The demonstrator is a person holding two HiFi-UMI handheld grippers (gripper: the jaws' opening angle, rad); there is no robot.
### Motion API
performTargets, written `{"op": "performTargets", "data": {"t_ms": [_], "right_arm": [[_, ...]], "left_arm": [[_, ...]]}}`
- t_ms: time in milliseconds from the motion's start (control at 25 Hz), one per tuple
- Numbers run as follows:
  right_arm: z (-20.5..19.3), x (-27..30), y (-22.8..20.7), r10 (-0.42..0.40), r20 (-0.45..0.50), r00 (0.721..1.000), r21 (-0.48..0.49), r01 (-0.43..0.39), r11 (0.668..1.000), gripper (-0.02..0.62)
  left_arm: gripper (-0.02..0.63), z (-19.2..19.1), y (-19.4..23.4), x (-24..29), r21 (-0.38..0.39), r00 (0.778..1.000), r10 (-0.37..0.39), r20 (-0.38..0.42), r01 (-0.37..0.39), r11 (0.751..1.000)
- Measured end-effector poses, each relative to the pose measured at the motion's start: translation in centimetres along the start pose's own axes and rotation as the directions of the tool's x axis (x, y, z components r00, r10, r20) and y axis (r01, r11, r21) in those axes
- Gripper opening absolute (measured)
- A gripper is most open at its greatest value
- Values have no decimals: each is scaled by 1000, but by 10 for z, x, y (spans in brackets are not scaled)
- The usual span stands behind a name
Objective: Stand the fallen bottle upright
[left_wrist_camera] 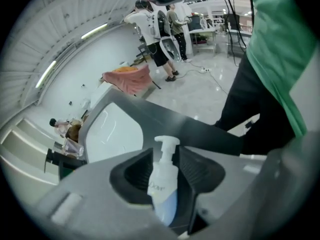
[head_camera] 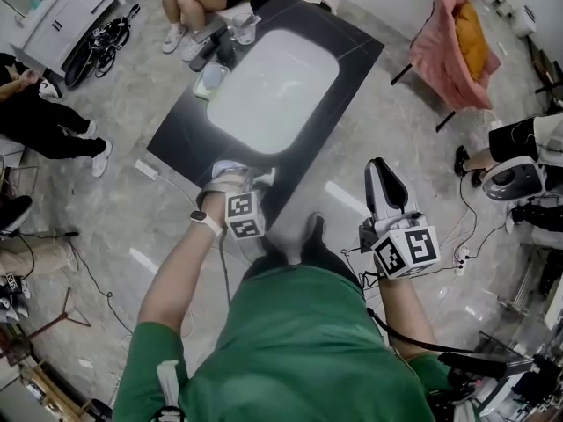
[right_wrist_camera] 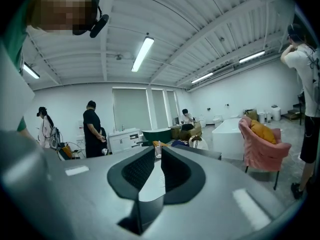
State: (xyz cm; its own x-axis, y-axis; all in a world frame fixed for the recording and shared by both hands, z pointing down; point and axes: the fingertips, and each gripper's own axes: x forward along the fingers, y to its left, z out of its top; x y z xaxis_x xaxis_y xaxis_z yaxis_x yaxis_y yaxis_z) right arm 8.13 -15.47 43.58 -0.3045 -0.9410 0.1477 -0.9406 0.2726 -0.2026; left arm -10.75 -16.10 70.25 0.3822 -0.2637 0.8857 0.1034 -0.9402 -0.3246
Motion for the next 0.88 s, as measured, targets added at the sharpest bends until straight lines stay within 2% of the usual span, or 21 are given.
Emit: {"op": "performTargets", "data": {"t_ms": [480,760,880], "right_arm": [[-8,10,-51,46,-11,999,48,-46,998,40],[-17,11,-62,67,-24,997,74,-65,995,40],[-16,10,-65,67,-26,997,71,-65,995,40]], "left_arm": [[155,3,-2,35,76,986,-23,-163,36,996],[102,1,-3,47,148,977,7,-214,25,989],[98,-1,-1,48,156,975,29,-219,6,988]]}}
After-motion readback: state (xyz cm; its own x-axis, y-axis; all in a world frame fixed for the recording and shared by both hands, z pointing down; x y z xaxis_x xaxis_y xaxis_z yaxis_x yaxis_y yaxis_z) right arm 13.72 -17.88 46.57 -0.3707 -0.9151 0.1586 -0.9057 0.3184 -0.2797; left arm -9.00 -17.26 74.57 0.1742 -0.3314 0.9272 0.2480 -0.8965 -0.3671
